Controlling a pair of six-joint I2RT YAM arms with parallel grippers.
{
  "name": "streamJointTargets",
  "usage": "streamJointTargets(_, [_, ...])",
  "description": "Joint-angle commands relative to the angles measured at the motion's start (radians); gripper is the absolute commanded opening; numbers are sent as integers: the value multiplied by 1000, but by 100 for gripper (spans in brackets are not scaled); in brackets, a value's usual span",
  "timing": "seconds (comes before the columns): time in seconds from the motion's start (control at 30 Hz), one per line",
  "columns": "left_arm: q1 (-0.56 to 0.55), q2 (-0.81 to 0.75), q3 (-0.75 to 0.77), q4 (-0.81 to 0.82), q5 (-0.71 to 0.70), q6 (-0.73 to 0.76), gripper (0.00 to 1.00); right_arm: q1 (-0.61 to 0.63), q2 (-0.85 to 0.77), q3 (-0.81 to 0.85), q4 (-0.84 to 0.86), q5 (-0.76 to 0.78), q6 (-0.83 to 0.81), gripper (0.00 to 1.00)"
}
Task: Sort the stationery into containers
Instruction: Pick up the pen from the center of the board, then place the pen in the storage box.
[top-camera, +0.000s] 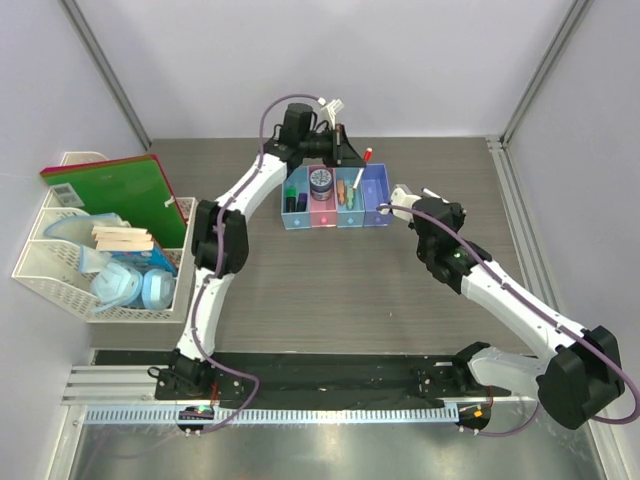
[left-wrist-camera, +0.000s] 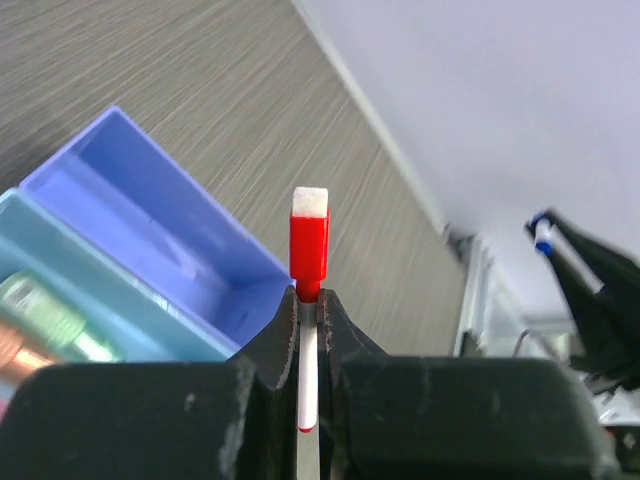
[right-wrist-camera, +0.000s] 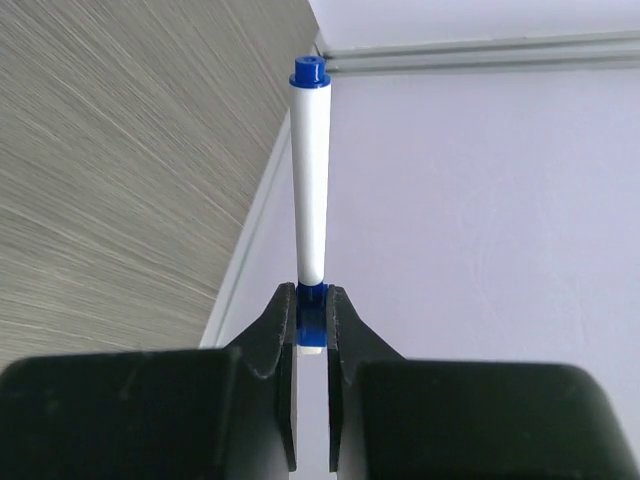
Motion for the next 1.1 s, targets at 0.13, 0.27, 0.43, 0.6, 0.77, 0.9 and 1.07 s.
streamJointTargets(0.13, [-23, 166, 75, 409, -25, -350, 0, -4, -53, -62, 149, 75, -110, 1])
streamJointTargets(0.27, [-37, 205, 83, 386, -92, -290, 1, -7, -65, -65, 138, 66, -90, 1])
streamJointTargets(0.43, [-60, 208, 84, 387, -137, -259, 2, -6, -72, -64, 118, 50, -70, 1])
streamJointTargets(0.6, [-78, 212, 92, 366, -163, -232, 13, -6, -91, -51, 81, 35, -47, 1])
streamJointTargets(0.77, [-78, 225, 81, 352, -161, -222, 28, -4, -102, -47, 71, 23, -38, 1])
streamJointTargets(0.9, [-73, 219, 76, 330, -157, -204, 39, 2, -111, -38, 66, 23, -38, 1])
streamJointTargets(1.07, [-51, 179, 101, 240, -152, -148, 41, 15, -112, -31, 77, 29, -57, 1])
